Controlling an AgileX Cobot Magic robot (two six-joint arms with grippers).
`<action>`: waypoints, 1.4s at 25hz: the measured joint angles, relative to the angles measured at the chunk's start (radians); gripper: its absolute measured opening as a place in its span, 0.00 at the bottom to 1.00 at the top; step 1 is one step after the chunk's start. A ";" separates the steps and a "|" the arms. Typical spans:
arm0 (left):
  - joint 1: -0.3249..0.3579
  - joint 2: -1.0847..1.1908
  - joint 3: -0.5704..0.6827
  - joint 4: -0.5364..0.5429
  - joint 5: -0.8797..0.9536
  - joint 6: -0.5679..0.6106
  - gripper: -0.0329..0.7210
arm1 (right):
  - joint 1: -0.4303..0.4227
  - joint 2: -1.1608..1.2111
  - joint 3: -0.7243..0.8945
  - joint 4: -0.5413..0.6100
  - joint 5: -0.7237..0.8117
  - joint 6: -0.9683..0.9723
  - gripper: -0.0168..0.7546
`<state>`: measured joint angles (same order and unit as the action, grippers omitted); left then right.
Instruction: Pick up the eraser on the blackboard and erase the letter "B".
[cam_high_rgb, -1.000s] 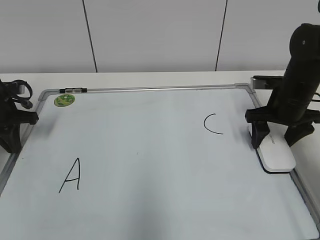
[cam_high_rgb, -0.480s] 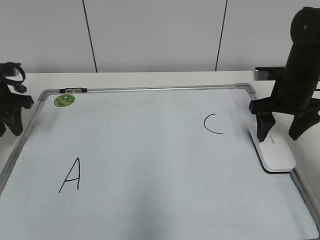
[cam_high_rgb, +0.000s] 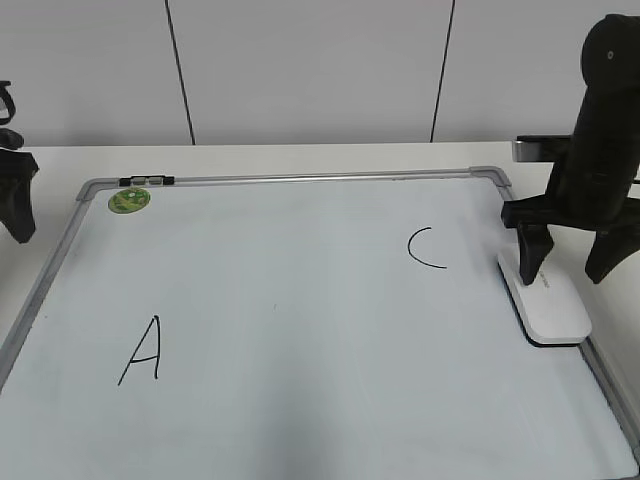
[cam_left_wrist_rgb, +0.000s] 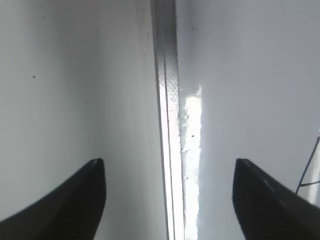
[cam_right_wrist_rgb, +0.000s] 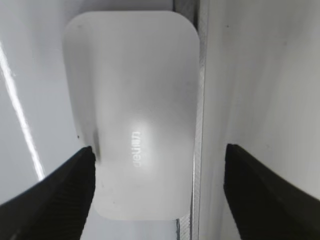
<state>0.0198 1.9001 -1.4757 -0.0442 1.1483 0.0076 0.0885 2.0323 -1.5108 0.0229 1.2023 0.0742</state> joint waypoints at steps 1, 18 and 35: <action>0.000 -0.016 0.000 0.000 0.000 0.000 0.82 | 0.000 0.000 0.000 0.000 0.000 0.009 0.79; 0.000 -0.432 0.206 -0.012 -0.110 0.000 0.80 | 0.067 -0.387 0.045 -0.023 0.018 0.040 0.79; 0.000 -1.028 0.657 -0.038 -0.204 0.002 0.80 | 0.182 -1.043 0.652 -0.034 -0.172 0.066 0.79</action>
<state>0.0198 0.8720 -0.8187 -0.0818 0.9442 0.0094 0.2701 0.9897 -0.8584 -0.0114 1.0298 0.1406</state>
